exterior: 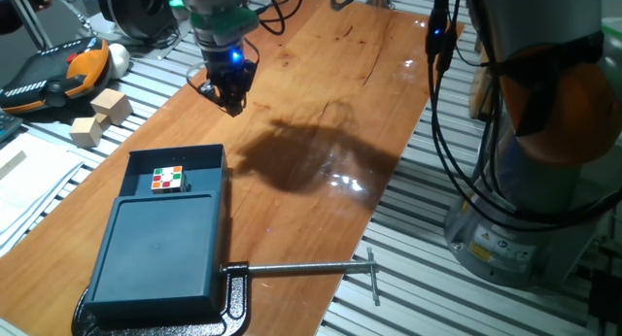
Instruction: Grasp the handle and close the drawer
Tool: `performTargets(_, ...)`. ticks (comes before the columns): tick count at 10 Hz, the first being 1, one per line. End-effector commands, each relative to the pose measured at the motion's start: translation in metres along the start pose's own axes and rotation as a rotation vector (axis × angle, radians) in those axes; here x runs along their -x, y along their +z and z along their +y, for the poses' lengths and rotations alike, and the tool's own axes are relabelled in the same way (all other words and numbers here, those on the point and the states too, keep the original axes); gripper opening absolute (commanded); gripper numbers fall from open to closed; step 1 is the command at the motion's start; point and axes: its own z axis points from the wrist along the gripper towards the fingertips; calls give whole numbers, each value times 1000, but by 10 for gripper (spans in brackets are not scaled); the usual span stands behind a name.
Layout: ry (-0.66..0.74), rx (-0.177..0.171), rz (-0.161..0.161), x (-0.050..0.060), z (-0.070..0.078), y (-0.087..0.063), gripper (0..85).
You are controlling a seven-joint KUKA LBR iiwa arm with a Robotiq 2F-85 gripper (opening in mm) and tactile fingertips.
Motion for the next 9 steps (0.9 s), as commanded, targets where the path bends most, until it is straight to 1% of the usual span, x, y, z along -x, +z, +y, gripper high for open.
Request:
performTargets(1, 1, -2, 5, 0, 1, 0, 20)
performTargets(3, -12, -5, 24, 0, 1, 0, 20)
performTargets(5, -3, 3, 30, 0, 1, 0, 20)
performTargets(6, 14, 31, 42, 0, 1, 0, 20)
performTargets(7, 18, 41, 40, 0, 1, 0, 20)
performTargets(8, 32, 38, 30, 0, 1, 0, 20)
performTargets(9, 45, 29, 11, 0, 1, 0, 20)
